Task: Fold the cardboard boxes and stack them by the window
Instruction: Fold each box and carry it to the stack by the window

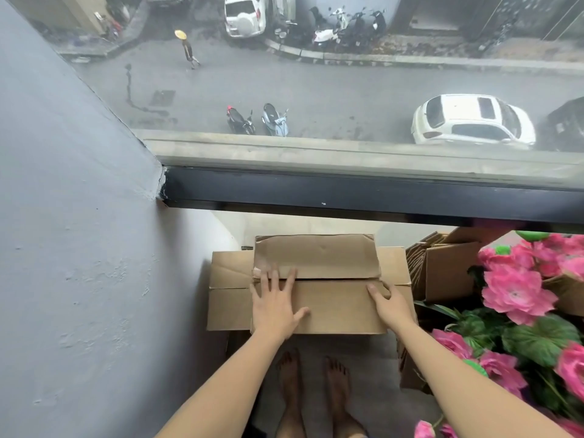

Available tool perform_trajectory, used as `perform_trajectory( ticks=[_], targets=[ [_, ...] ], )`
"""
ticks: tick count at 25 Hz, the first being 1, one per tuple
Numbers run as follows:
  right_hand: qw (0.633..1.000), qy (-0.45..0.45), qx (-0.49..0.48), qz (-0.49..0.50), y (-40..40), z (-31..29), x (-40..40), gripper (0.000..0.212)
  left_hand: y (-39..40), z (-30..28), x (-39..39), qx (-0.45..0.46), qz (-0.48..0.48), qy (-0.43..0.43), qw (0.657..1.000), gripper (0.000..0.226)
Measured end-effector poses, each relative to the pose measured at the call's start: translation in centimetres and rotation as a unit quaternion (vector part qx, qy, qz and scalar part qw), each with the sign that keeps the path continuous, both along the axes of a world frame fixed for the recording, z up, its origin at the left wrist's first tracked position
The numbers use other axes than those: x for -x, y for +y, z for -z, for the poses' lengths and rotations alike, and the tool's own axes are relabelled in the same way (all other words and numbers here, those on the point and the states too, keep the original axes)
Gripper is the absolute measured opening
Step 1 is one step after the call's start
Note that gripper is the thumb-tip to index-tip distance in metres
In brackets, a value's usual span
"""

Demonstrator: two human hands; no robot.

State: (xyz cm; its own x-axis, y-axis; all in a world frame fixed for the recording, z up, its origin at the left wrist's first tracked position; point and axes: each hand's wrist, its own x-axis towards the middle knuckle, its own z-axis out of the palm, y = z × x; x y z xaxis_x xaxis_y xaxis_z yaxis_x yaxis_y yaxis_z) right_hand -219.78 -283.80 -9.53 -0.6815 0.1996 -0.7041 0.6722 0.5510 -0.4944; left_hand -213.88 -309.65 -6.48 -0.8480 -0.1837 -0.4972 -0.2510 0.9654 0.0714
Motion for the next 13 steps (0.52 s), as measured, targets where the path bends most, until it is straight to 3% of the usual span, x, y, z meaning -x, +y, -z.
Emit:
perform_trajectory(
  ticks=[3, 13],
  targets=[
    [0.999, 0.001, -0.024, -0.034, -0.8, 0.1, 0.2, 0.071, 0.1, 0.7, 0.7, -0.011, 0.005, -0.079, 0.997, 0.102],
    [0.994, -0.002, -0.013, -0.105, -10.1, -0.7, -0.8, 0.059, -9.2, 1.0, -1.6, 0.016, -0.035, -0.066, 0.997, 0.104]
  ],
)
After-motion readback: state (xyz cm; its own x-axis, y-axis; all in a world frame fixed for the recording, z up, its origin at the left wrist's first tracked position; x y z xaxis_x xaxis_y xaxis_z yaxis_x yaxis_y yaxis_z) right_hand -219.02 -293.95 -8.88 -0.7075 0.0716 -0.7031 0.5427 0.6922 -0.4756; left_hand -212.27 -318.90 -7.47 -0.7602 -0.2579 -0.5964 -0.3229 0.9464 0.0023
